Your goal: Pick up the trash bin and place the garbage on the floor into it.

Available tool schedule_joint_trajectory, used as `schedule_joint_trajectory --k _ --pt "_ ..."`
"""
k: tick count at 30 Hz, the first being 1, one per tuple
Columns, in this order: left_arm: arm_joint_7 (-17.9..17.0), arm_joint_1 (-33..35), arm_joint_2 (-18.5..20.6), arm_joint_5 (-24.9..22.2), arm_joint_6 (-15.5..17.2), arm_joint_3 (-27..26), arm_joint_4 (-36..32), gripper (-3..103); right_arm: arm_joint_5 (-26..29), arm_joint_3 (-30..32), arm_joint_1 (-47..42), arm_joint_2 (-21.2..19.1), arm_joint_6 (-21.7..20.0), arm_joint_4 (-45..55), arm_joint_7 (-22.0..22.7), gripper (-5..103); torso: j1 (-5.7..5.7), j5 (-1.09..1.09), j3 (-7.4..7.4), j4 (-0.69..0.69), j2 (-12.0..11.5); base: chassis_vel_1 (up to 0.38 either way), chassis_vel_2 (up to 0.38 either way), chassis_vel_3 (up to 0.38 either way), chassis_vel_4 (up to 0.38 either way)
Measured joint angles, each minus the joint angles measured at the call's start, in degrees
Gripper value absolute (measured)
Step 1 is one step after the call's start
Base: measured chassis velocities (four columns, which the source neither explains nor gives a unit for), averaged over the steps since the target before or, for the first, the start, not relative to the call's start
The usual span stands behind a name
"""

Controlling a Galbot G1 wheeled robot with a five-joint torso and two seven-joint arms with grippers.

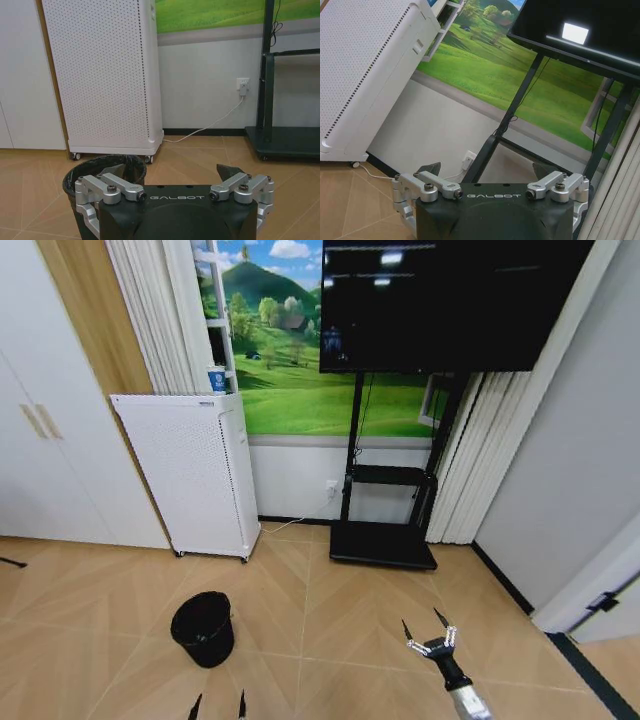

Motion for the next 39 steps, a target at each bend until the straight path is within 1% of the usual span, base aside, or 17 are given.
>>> schedule_joint_trajectory --k 5,12,16,18,19,21,29,31,39 --pt "-0.06 -0.20 0.29 -0.18 0.95 0.02 0.49 100 -0.21 0.55 -0.23 0.04 -0.01 0.05 -0.02 100 0.00 0.00 0.00 0.01 0.00 0.028 0.072 -0.041 -0.069" --pt "0.02 -0.28 0.48 -0.25 1.04 -0.08 0.84 100 -0.75 0.77 -0.40 0.19 -0.02 -0.11 -0.03 100 0.00 0.02 -0.01 0.01 -0.01 -0.007 -0.025 -0.015 0.013" --pt "0.65 -0.29 0.84 -0.24 1.00 0.06 1.21 100 -1.96 0.86 -0.70 0.43 -0.01 -0.43 0.01 100 0.01 0.02 0.02 0.00 0.04 0.000 0.000 0.000 0.000" --pt "0.90 -0.29 0.89 -0.10 0.67 0.29 1.28 100 -2.22 0.81 -0.62 0.60 -0.01 -0.60 0.08 100 0.02 0.02 0.05 0.00 0.10 0.000 0.000 0.000 0.000" --pt "1.32 -0.32 0.99 0.11 0.06 0.41 1.36 100 -2.24 0.42 -0.32 0.67 -0.01 -0.72 0.20 100 0.13 0.02 0.18 0.00 0.32 0.000 0.000 0.000 0.000" --pt "1.94 -0.18 1.01 0.48 -0.05 0.25 1.63 100 -2.16 0.09 -0.08 0.71 -0.02 -0.74 0.28 100 0.41 0.02 0.55 0.01 0.97 0.000 0.000 0.000 0.000" --pt "1.97 0.00 1.02 0.67 -0.02 0.31 2.18 100 -2.33 0.11 -0.17 0.87 -0.01 -0.79 0.32 100 0.93 0.02 1.34 0.02 2.28 0.009 0.011 0.010 0.022" --pt "2.39 -0.17 1.01 1.00 -1.34 0.31 2.41 100 -2.48 0.22 -0.17 1.01 -0.02 -1.03 0.36 100 1.09 0.02 1.64 0.02 2.74 0.000 0.000 0.000 0.000" --pt "2.51 -0.62 0.98 1.46 -1.93 0.38 2.52 100 -2.55 0.64 -0.57 1.11 -0.01 -1.02 0.37 100 1.15 0.02 1.76 0.00 2.91 0.000 0.000 0.000 0.000"
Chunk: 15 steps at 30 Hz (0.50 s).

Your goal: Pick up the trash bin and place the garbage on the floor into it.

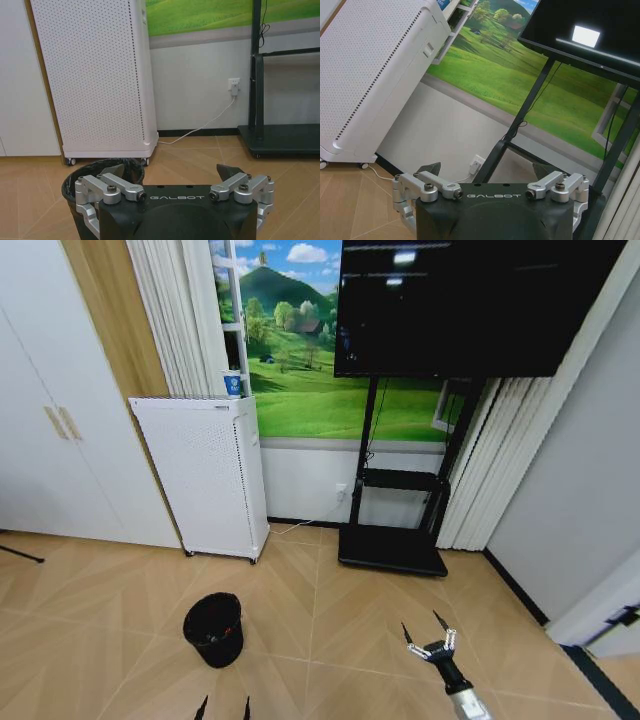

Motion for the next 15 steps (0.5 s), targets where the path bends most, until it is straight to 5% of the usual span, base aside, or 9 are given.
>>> schedule_joint_trajectory --k 15 --pt "-0.52 -0.15 -0.30 0.35 -0.06 0.39 0.50 100 -2.19 1.79 -1.58 1.33 0.00 0.83 1.35 100 -0.05 0.00 -0.07 0.01 -0.11 0.034 -0.034 -0.042 0.038"
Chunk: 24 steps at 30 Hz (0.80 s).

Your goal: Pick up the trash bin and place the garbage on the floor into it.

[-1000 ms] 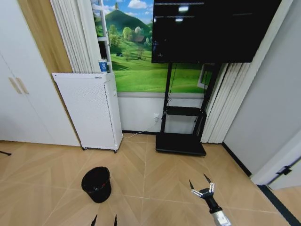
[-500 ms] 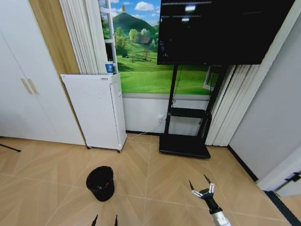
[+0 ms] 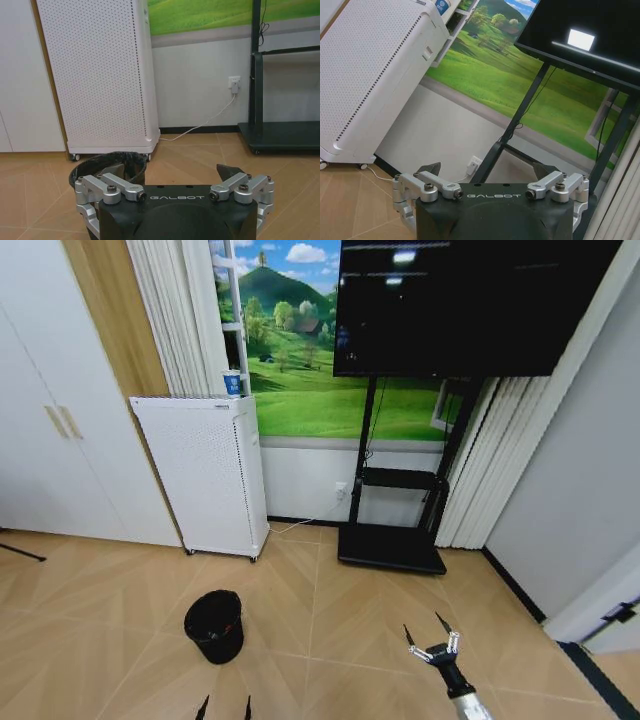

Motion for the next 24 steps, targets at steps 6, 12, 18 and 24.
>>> schedule_joint_trajectory --k 6,12,18,24 --pt "-0.05 -0.13 0.20 -0.02 -0.01 0.16 0.23 100 -1.44 0.36 -0.14 0.24 0.00 -0.10 0.93 100 -0.01 -0.02 -0.02 0.00 -0.04 0.206 -0.136 -0.210 0.151" --pt "-0.19 -0.43 0.44 -0.15 0.00 0.53 0.33 100 -2.50 0.71 -0.11 0.22 0.00 -0.19 2.23 100 -0.03 -0.01 -0.04 0.00 -0.07 0.308 -0.179 -0.322 0.178" --pt "-0.25 -0.47 0.55 -0.21 0.06 0.77 0.36 100 -2.36 1.15 -0.42 0.19 0.00 -0.01 2.33 100 -0.04 -0.01 -0.05 -0.01 -0.09 0.414 -0.232 -0.413 0.234" --pt "-0.31 -0.45 0.54 -0.26 0.06 0.75 0.39 100 -2.27 1.71 -0.93 0.49 0.00 0.18 2.35 100 -0.05 0.00 -0.07 -0.02 -0.09 0.454 -0.268 -0.454 0.271"
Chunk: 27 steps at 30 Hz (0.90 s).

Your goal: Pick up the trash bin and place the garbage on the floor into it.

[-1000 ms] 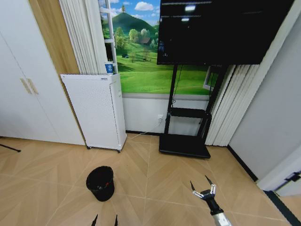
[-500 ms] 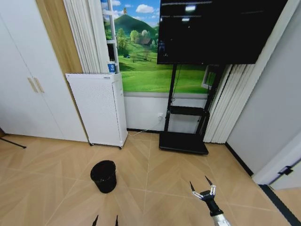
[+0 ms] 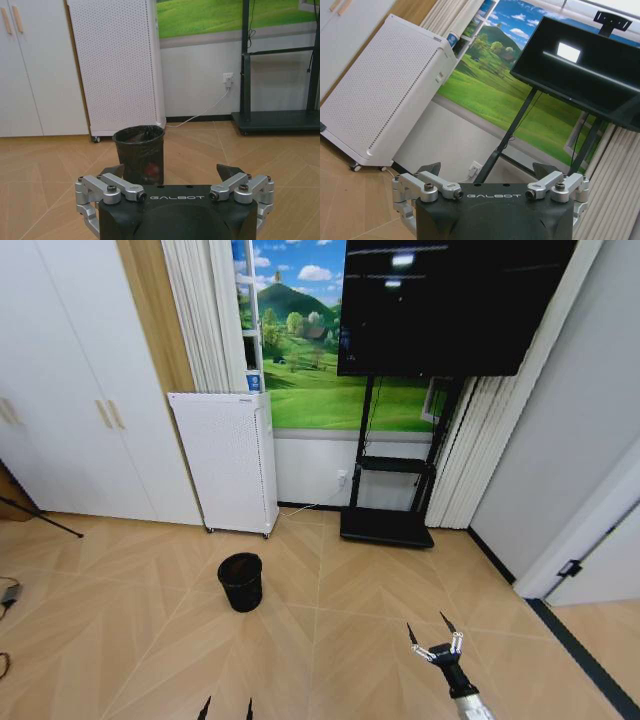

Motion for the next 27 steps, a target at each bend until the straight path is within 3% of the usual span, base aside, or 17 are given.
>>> schedule_joint_trajectory --k 9,13,15,18,22,27 --pt "-0.09 0.62 -0.32 0.23 -0.10 -0.30 -0.27 100 0.97 1.69 -0.96 0.30 0.00 -0.01 -0.26 100 -0.03 -0.02 -0.02 0.02 -0.01 0.432 -0.214 -0.433 0.225" --pt "-0.64 0.22 0.04 0.07 -0.04 -0.53 -0.24 100 3.97 1.72 -1.41 0.36 -0.01 -0.02 -1.02 100 -0.03 0.00 -0.02 -0.02 -0.02 0.238 -0.060 -0.272 0.073" --pt "-0.80 0.07 0.19 -0.11 0.06 -0.62 -0.24 100 4.52 1.72 -1.43 0.37 -0.02 0.00 -1.16 100 -0.03 -0.02 -0.02 -0.01 -0.02 0.180 -0.046 -0.113 0.049" --pt "-1.73 -0.86 0.87 -1.75 1.07 -1.55 -0.97 100 11.41 1.25 -1.86 -0.01 -0.11 1.27 -3.09 100 0.00 0.02 -0.01 0.01 -0.04 0.016 0.011 -0.038 0.006" --pt "-2.41 -2.52 2.10 -4.44 2.03 -3.56 -2.50 100 15.42 1.06 -1.02 -0.59 -0.15 0.44 -4.24 100 0.03 -0.02 0.00 0.02 -0.06 -0.056 0.016 0.057 -0.016" --pt "-3.14 -3.78 3.85 -7.33 3.40 -4.79 -3.54 100 16.90 0.81 0.26 -0.80 -0.16 -2.02 -4.40 100 0.04 0.00 0.00 0.02 -0.06 -0.019 0.008 0.037 -0.006"
